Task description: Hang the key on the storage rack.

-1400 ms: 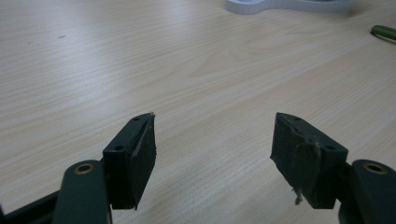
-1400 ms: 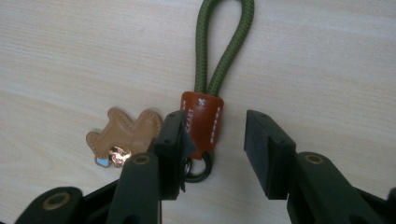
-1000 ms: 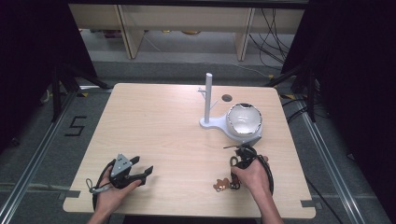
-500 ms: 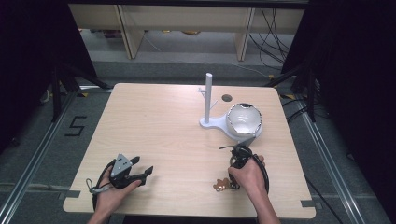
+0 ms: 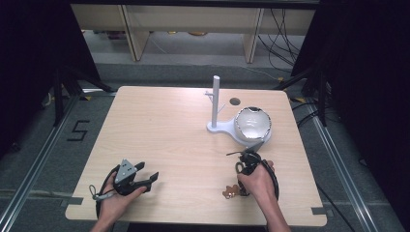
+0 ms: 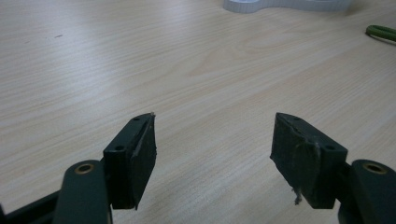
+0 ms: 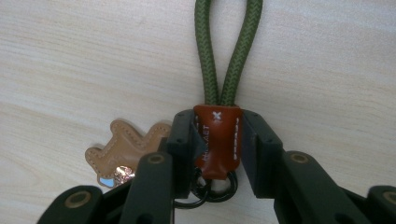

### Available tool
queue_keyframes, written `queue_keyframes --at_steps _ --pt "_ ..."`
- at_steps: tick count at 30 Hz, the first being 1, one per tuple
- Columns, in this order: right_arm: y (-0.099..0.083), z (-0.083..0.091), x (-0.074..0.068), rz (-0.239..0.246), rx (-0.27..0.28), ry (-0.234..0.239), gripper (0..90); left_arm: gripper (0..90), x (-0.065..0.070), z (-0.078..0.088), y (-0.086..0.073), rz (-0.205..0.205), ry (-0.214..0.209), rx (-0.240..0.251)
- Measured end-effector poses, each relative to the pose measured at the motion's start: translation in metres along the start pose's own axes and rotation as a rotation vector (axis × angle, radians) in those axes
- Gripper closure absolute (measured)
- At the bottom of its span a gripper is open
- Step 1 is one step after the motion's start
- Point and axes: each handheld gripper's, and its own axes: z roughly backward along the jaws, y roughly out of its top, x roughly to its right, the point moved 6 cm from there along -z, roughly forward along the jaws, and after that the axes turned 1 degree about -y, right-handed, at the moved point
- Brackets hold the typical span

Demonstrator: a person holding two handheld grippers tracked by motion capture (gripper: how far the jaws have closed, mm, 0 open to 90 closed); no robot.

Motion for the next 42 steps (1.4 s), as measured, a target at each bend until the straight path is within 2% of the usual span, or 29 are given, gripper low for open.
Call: queue_keyframes --at_steps 1,2,3,4,6,7,8,11,15,17,18,20,21,23,26,27,29,31,34,36,38,39,41,42 --pt "0.0 -0.001 0.002 0.033 0.02 0.002 68.3 30.5 0.0 0.0 0.0 0.001 0.0 0.0" --pt "-0.001 0.0 0.001 0.013 0.014 -0.002 68.4 30.5 0.0 0.0 0.0 0.0 0.001 -0.001" --pt "-0.001 0.0 0.001 0.013 0.014 -0.002 68.4 30.5 0.0 0.0 0.0 0.001 0.001 0.0" --pt "-0.001 0.002 0.0 0.03 0.036 0.001 68.4 30.5 0.0 0.0 0.0 0.001 0.001 -0.001" --pt "-0.001 0.005 0.0 0.034 0.067 -0.002 68.5 30.5 0.0 0.0 0.0 0.0 0.001 0.0" --pt "-0.001 0.005 0.0 0.034 0.067 -0.002 68.5 30.5 0.0 0.0 0.0 0.0 0.001 0.0" --pt "-0.001 0.008 -0.002 0.03 0.107 0.016 68.5 30.5 0.0 0.0 0.0 0.001 0.003 -0.001" --pt "-0.002 0.012 -0.002 0.039 0.142 0.005 68.5 30.5 0.0 0.0 0.0 -0.001 0.004 -0.004" --pt "-0.004 0.016 -0.003 0.045 0.188 0.022 68.5 30.5 0.0 0.0 0.0 0.001 0.003 0.001" --pt "-0.004 0.017 -0.002 0.064 0.207 0.018 68.5 30.5 0.0 0.0 0.0 0.001 0.003 0.001" --pt "-0.004 0.017 -0.002 0.082 0.248 0.035 68.5 30.5 0.0 0.0 0.0 0.0 0.006 -0.001" --pt "-0.006 0.018 -0.002 0.071 0.268 0.049 68.5 30.6 0.0 0.0 0.0 0.001 0.001 0.005" --pt "-0.007 0.018 -0.001 0.082 0.28 0.057 68.5 30.6 0.0 0.0 0.0 0.001 0.001 0.005" --pt "-0.008 0.018 -0.001 0.067 0.293 0.049 68.5 30.7 0.001 0.0 0.0 0.002 0.004 0.004" --pt "-0.012 0.02 -0.002 0.088 0.339 0.088 68.5 30.6 0.001 0.0 0.0 -0.001 0.009 -0.003" --pt "-0.011 0.02 -0.003 0.069 0.349 0.087 68.5 30.7 0.002 0.0 0.0 0.001 0.006 0.0" --pt "-0.011 0.019 -0.001 0.075 0.368 0.083 68.6 30.7 0.002 -0.001 0.0 -0.002 0.001 0.003" --pt "-0.011 0.019 0.001 0.086 0.386 0.084 68.6 30.7 0.003 -0.001 0.0 -0.004 0.0 0.004" --pt "-0.009 0.02 0.003 0.147 0.46 0.101 68.5 30.6 0.003 0.0 0.0 -0.005 0.006 0.001" --pt "-0.01 0.021 0.002 0.147 0.464 0.111 68.5 30.6 0.002 0.0 0.0 -0.005 0.001 0.006" --pt "-0.012 0.022 0.001 0.156 0.487 0.148 68.5 30.7 0.002 0.0 0.0 -0.003 0.009 -0.001" --pt "-0.012 0.022 0.001 0.156 0.487 0.148 68.5 30.7 0.002 0.0 0.0 -0.003 0.009 -0.001" --pt "-0.011 0.022 0.0 0.141 0.525 0.139 68.5 30.8 0.002 0.0 0.0 0.002 0.009 0.001" --pt "-0.011 0.022 0.001 0.153 0.536 0.139 68.5 30.8 0.002 -0.001 0.0 0.004 0.005 0.004"
